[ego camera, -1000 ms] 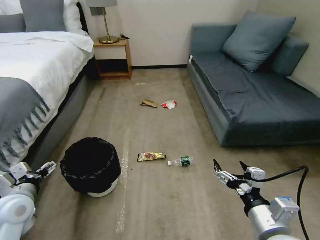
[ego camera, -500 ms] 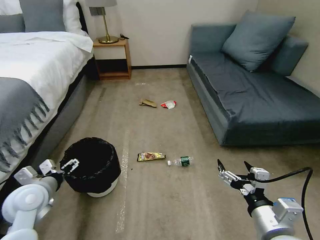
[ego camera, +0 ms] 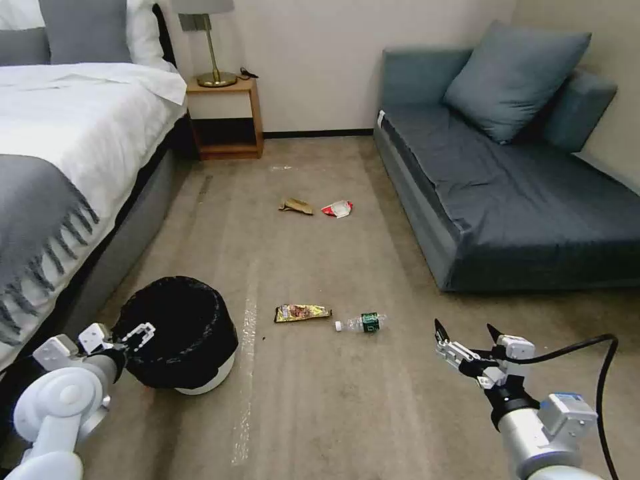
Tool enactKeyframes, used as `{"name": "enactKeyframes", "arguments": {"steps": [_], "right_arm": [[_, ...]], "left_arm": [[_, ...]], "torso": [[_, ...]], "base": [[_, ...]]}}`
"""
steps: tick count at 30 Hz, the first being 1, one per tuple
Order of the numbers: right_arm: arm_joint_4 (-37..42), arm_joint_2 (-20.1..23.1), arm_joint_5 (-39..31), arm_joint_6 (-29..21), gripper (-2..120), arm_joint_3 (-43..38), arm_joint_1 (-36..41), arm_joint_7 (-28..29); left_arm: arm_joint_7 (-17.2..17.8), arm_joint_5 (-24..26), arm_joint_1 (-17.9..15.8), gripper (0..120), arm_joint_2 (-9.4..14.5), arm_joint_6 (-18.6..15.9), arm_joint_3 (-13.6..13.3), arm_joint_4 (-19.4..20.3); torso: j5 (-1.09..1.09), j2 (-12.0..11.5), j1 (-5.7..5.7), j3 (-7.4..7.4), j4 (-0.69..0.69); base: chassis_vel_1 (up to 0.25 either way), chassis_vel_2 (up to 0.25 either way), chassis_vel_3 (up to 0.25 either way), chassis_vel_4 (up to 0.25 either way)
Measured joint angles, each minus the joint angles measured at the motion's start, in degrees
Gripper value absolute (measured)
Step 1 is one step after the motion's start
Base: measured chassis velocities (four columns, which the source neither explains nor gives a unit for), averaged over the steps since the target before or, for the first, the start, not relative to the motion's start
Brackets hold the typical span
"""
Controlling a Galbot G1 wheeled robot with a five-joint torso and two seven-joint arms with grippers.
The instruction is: Pick up the trash bin, then pick up the garbage on the floor and place it into the trash bin.
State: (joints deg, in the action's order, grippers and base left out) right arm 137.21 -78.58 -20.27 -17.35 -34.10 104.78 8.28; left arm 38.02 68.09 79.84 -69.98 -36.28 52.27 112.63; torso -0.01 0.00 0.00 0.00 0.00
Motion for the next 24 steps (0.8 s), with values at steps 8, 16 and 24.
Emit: {"name": "enactKeyframes", "arguments": {"steps": [8,16,24], "right_arm": [[-1.17,-0.21,0.70,0.00,100,0.87,-0.61,-0.02],[-1.68,0.12,0.77,0.00,100,1.13,-1.06,-0.04],[-1.95,0.93,0.42,0.17,100,0.02,-0.24,-0.04]], "left_arm": [[0.15,-3.40,0.14,81,-0.18,3.50,-0.34,0.94],[0.33,-3.30,-0.09,81,-0.11,2.21,-1.17,-1.33],[0.84,-3.88,-3.23,76,-0.65,0.87,-5.45,-6.17]], "torso": [[0.00,0.00,0.00,0.00,0.00],[0.01,0.00,0.00,0.00,0.00],[0.01,0.00,0.00,0.00,-0.01]], "base": [[0.000,0.000,0.000,0.000],[0.000,0.000,0.000,0.000],[0.000,0.000,0.000,0.000]]}}
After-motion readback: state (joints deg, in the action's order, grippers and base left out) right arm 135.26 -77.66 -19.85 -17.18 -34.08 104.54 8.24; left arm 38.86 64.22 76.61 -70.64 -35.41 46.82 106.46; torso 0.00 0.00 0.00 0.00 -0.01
